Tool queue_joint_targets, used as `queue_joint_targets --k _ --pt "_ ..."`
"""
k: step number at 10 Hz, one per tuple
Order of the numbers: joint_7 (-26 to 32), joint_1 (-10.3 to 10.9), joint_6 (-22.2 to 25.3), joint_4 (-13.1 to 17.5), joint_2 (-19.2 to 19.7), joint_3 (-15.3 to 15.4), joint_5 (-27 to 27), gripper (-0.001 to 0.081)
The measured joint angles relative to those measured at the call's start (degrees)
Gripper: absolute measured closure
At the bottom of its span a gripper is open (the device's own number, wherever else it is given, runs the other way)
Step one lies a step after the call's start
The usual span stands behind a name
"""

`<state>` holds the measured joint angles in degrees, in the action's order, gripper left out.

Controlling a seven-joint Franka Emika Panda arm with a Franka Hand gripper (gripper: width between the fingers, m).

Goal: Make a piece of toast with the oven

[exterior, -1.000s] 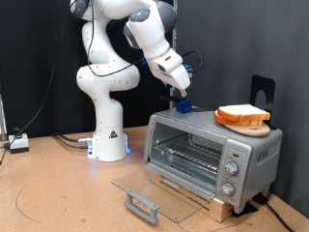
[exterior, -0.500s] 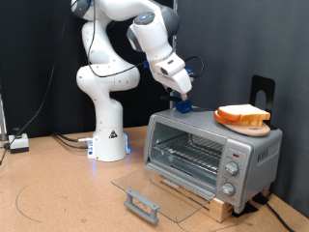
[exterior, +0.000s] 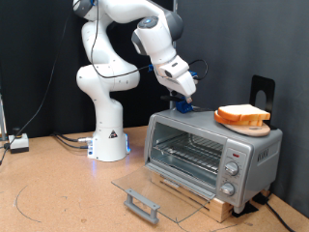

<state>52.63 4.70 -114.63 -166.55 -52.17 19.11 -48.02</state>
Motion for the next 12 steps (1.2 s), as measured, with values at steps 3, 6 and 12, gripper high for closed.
queue_joint_targets --k 3,6,12 --pt "-0.12 0.02 -1.39 -0.48 0.01 3.21 -2.76 -0.0003" --pt "-1.01 -0.06 -3.26 -0.82 0.11 6.05 -4.7 -0.0003" --pt "-1.35 -1.31 -3.59 -0.93 1.1 7.49 -5.34 -0.0003"
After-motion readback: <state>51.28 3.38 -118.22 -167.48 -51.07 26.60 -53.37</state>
